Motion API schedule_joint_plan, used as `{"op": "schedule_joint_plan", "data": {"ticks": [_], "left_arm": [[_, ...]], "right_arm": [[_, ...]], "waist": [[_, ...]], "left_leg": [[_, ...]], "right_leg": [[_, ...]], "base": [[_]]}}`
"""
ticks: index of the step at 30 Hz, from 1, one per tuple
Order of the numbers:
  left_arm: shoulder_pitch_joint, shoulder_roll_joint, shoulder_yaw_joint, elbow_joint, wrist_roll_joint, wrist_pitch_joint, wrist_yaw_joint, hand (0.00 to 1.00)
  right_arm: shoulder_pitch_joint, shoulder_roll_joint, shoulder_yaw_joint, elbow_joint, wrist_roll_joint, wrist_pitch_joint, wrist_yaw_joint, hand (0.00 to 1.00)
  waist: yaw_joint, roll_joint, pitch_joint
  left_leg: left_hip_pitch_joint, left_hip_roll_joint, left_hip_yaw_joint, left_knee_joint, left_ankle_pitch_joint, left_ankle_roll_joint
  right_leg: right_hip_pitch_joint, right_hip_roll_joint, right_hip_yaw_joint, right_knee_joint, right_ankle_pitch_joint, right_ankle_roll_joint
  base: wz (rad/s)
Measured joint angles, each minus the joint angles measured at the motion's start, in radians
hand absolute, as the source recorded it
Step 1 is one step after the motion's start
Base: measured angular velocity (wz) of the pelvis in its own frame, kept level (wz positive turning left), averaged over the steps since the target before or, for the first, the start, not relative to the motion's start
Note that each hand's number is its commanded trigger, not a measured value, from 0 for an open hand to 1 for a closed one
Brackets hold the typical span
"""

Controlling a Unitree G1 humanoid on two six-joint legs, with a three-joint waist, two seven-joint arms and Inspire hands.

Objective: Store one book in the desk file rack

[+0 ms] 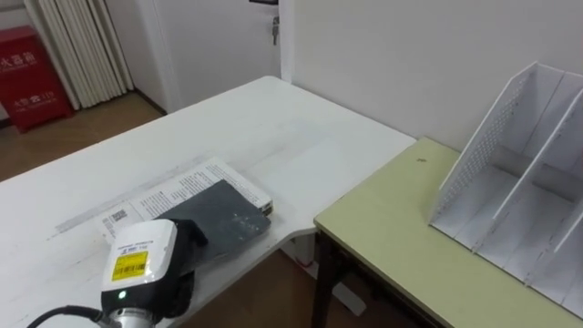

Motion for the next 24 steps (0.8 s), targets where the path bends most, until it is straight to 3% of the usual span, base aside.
{"op": "schedule_joint_plan", "data": {"ticks": [24], "left_arm": [[0.006,0.001,-0.02,0.001,-0.022,-0.001,0.052,1.0]], "right_arm": [[0.0,-0.003,-0.009,-0.01,0.017,-0.003,-0.01,0.0]], "waist": [[-0.005,0.011,-0.0022]], "left_leg": [[0.001,0.0,0.003,-0.001,0.003,0.0]], "right_leg": [[-0.002,-0.001,0.007,0.002,0.0,0.0]], "base": [[0.0]]}}
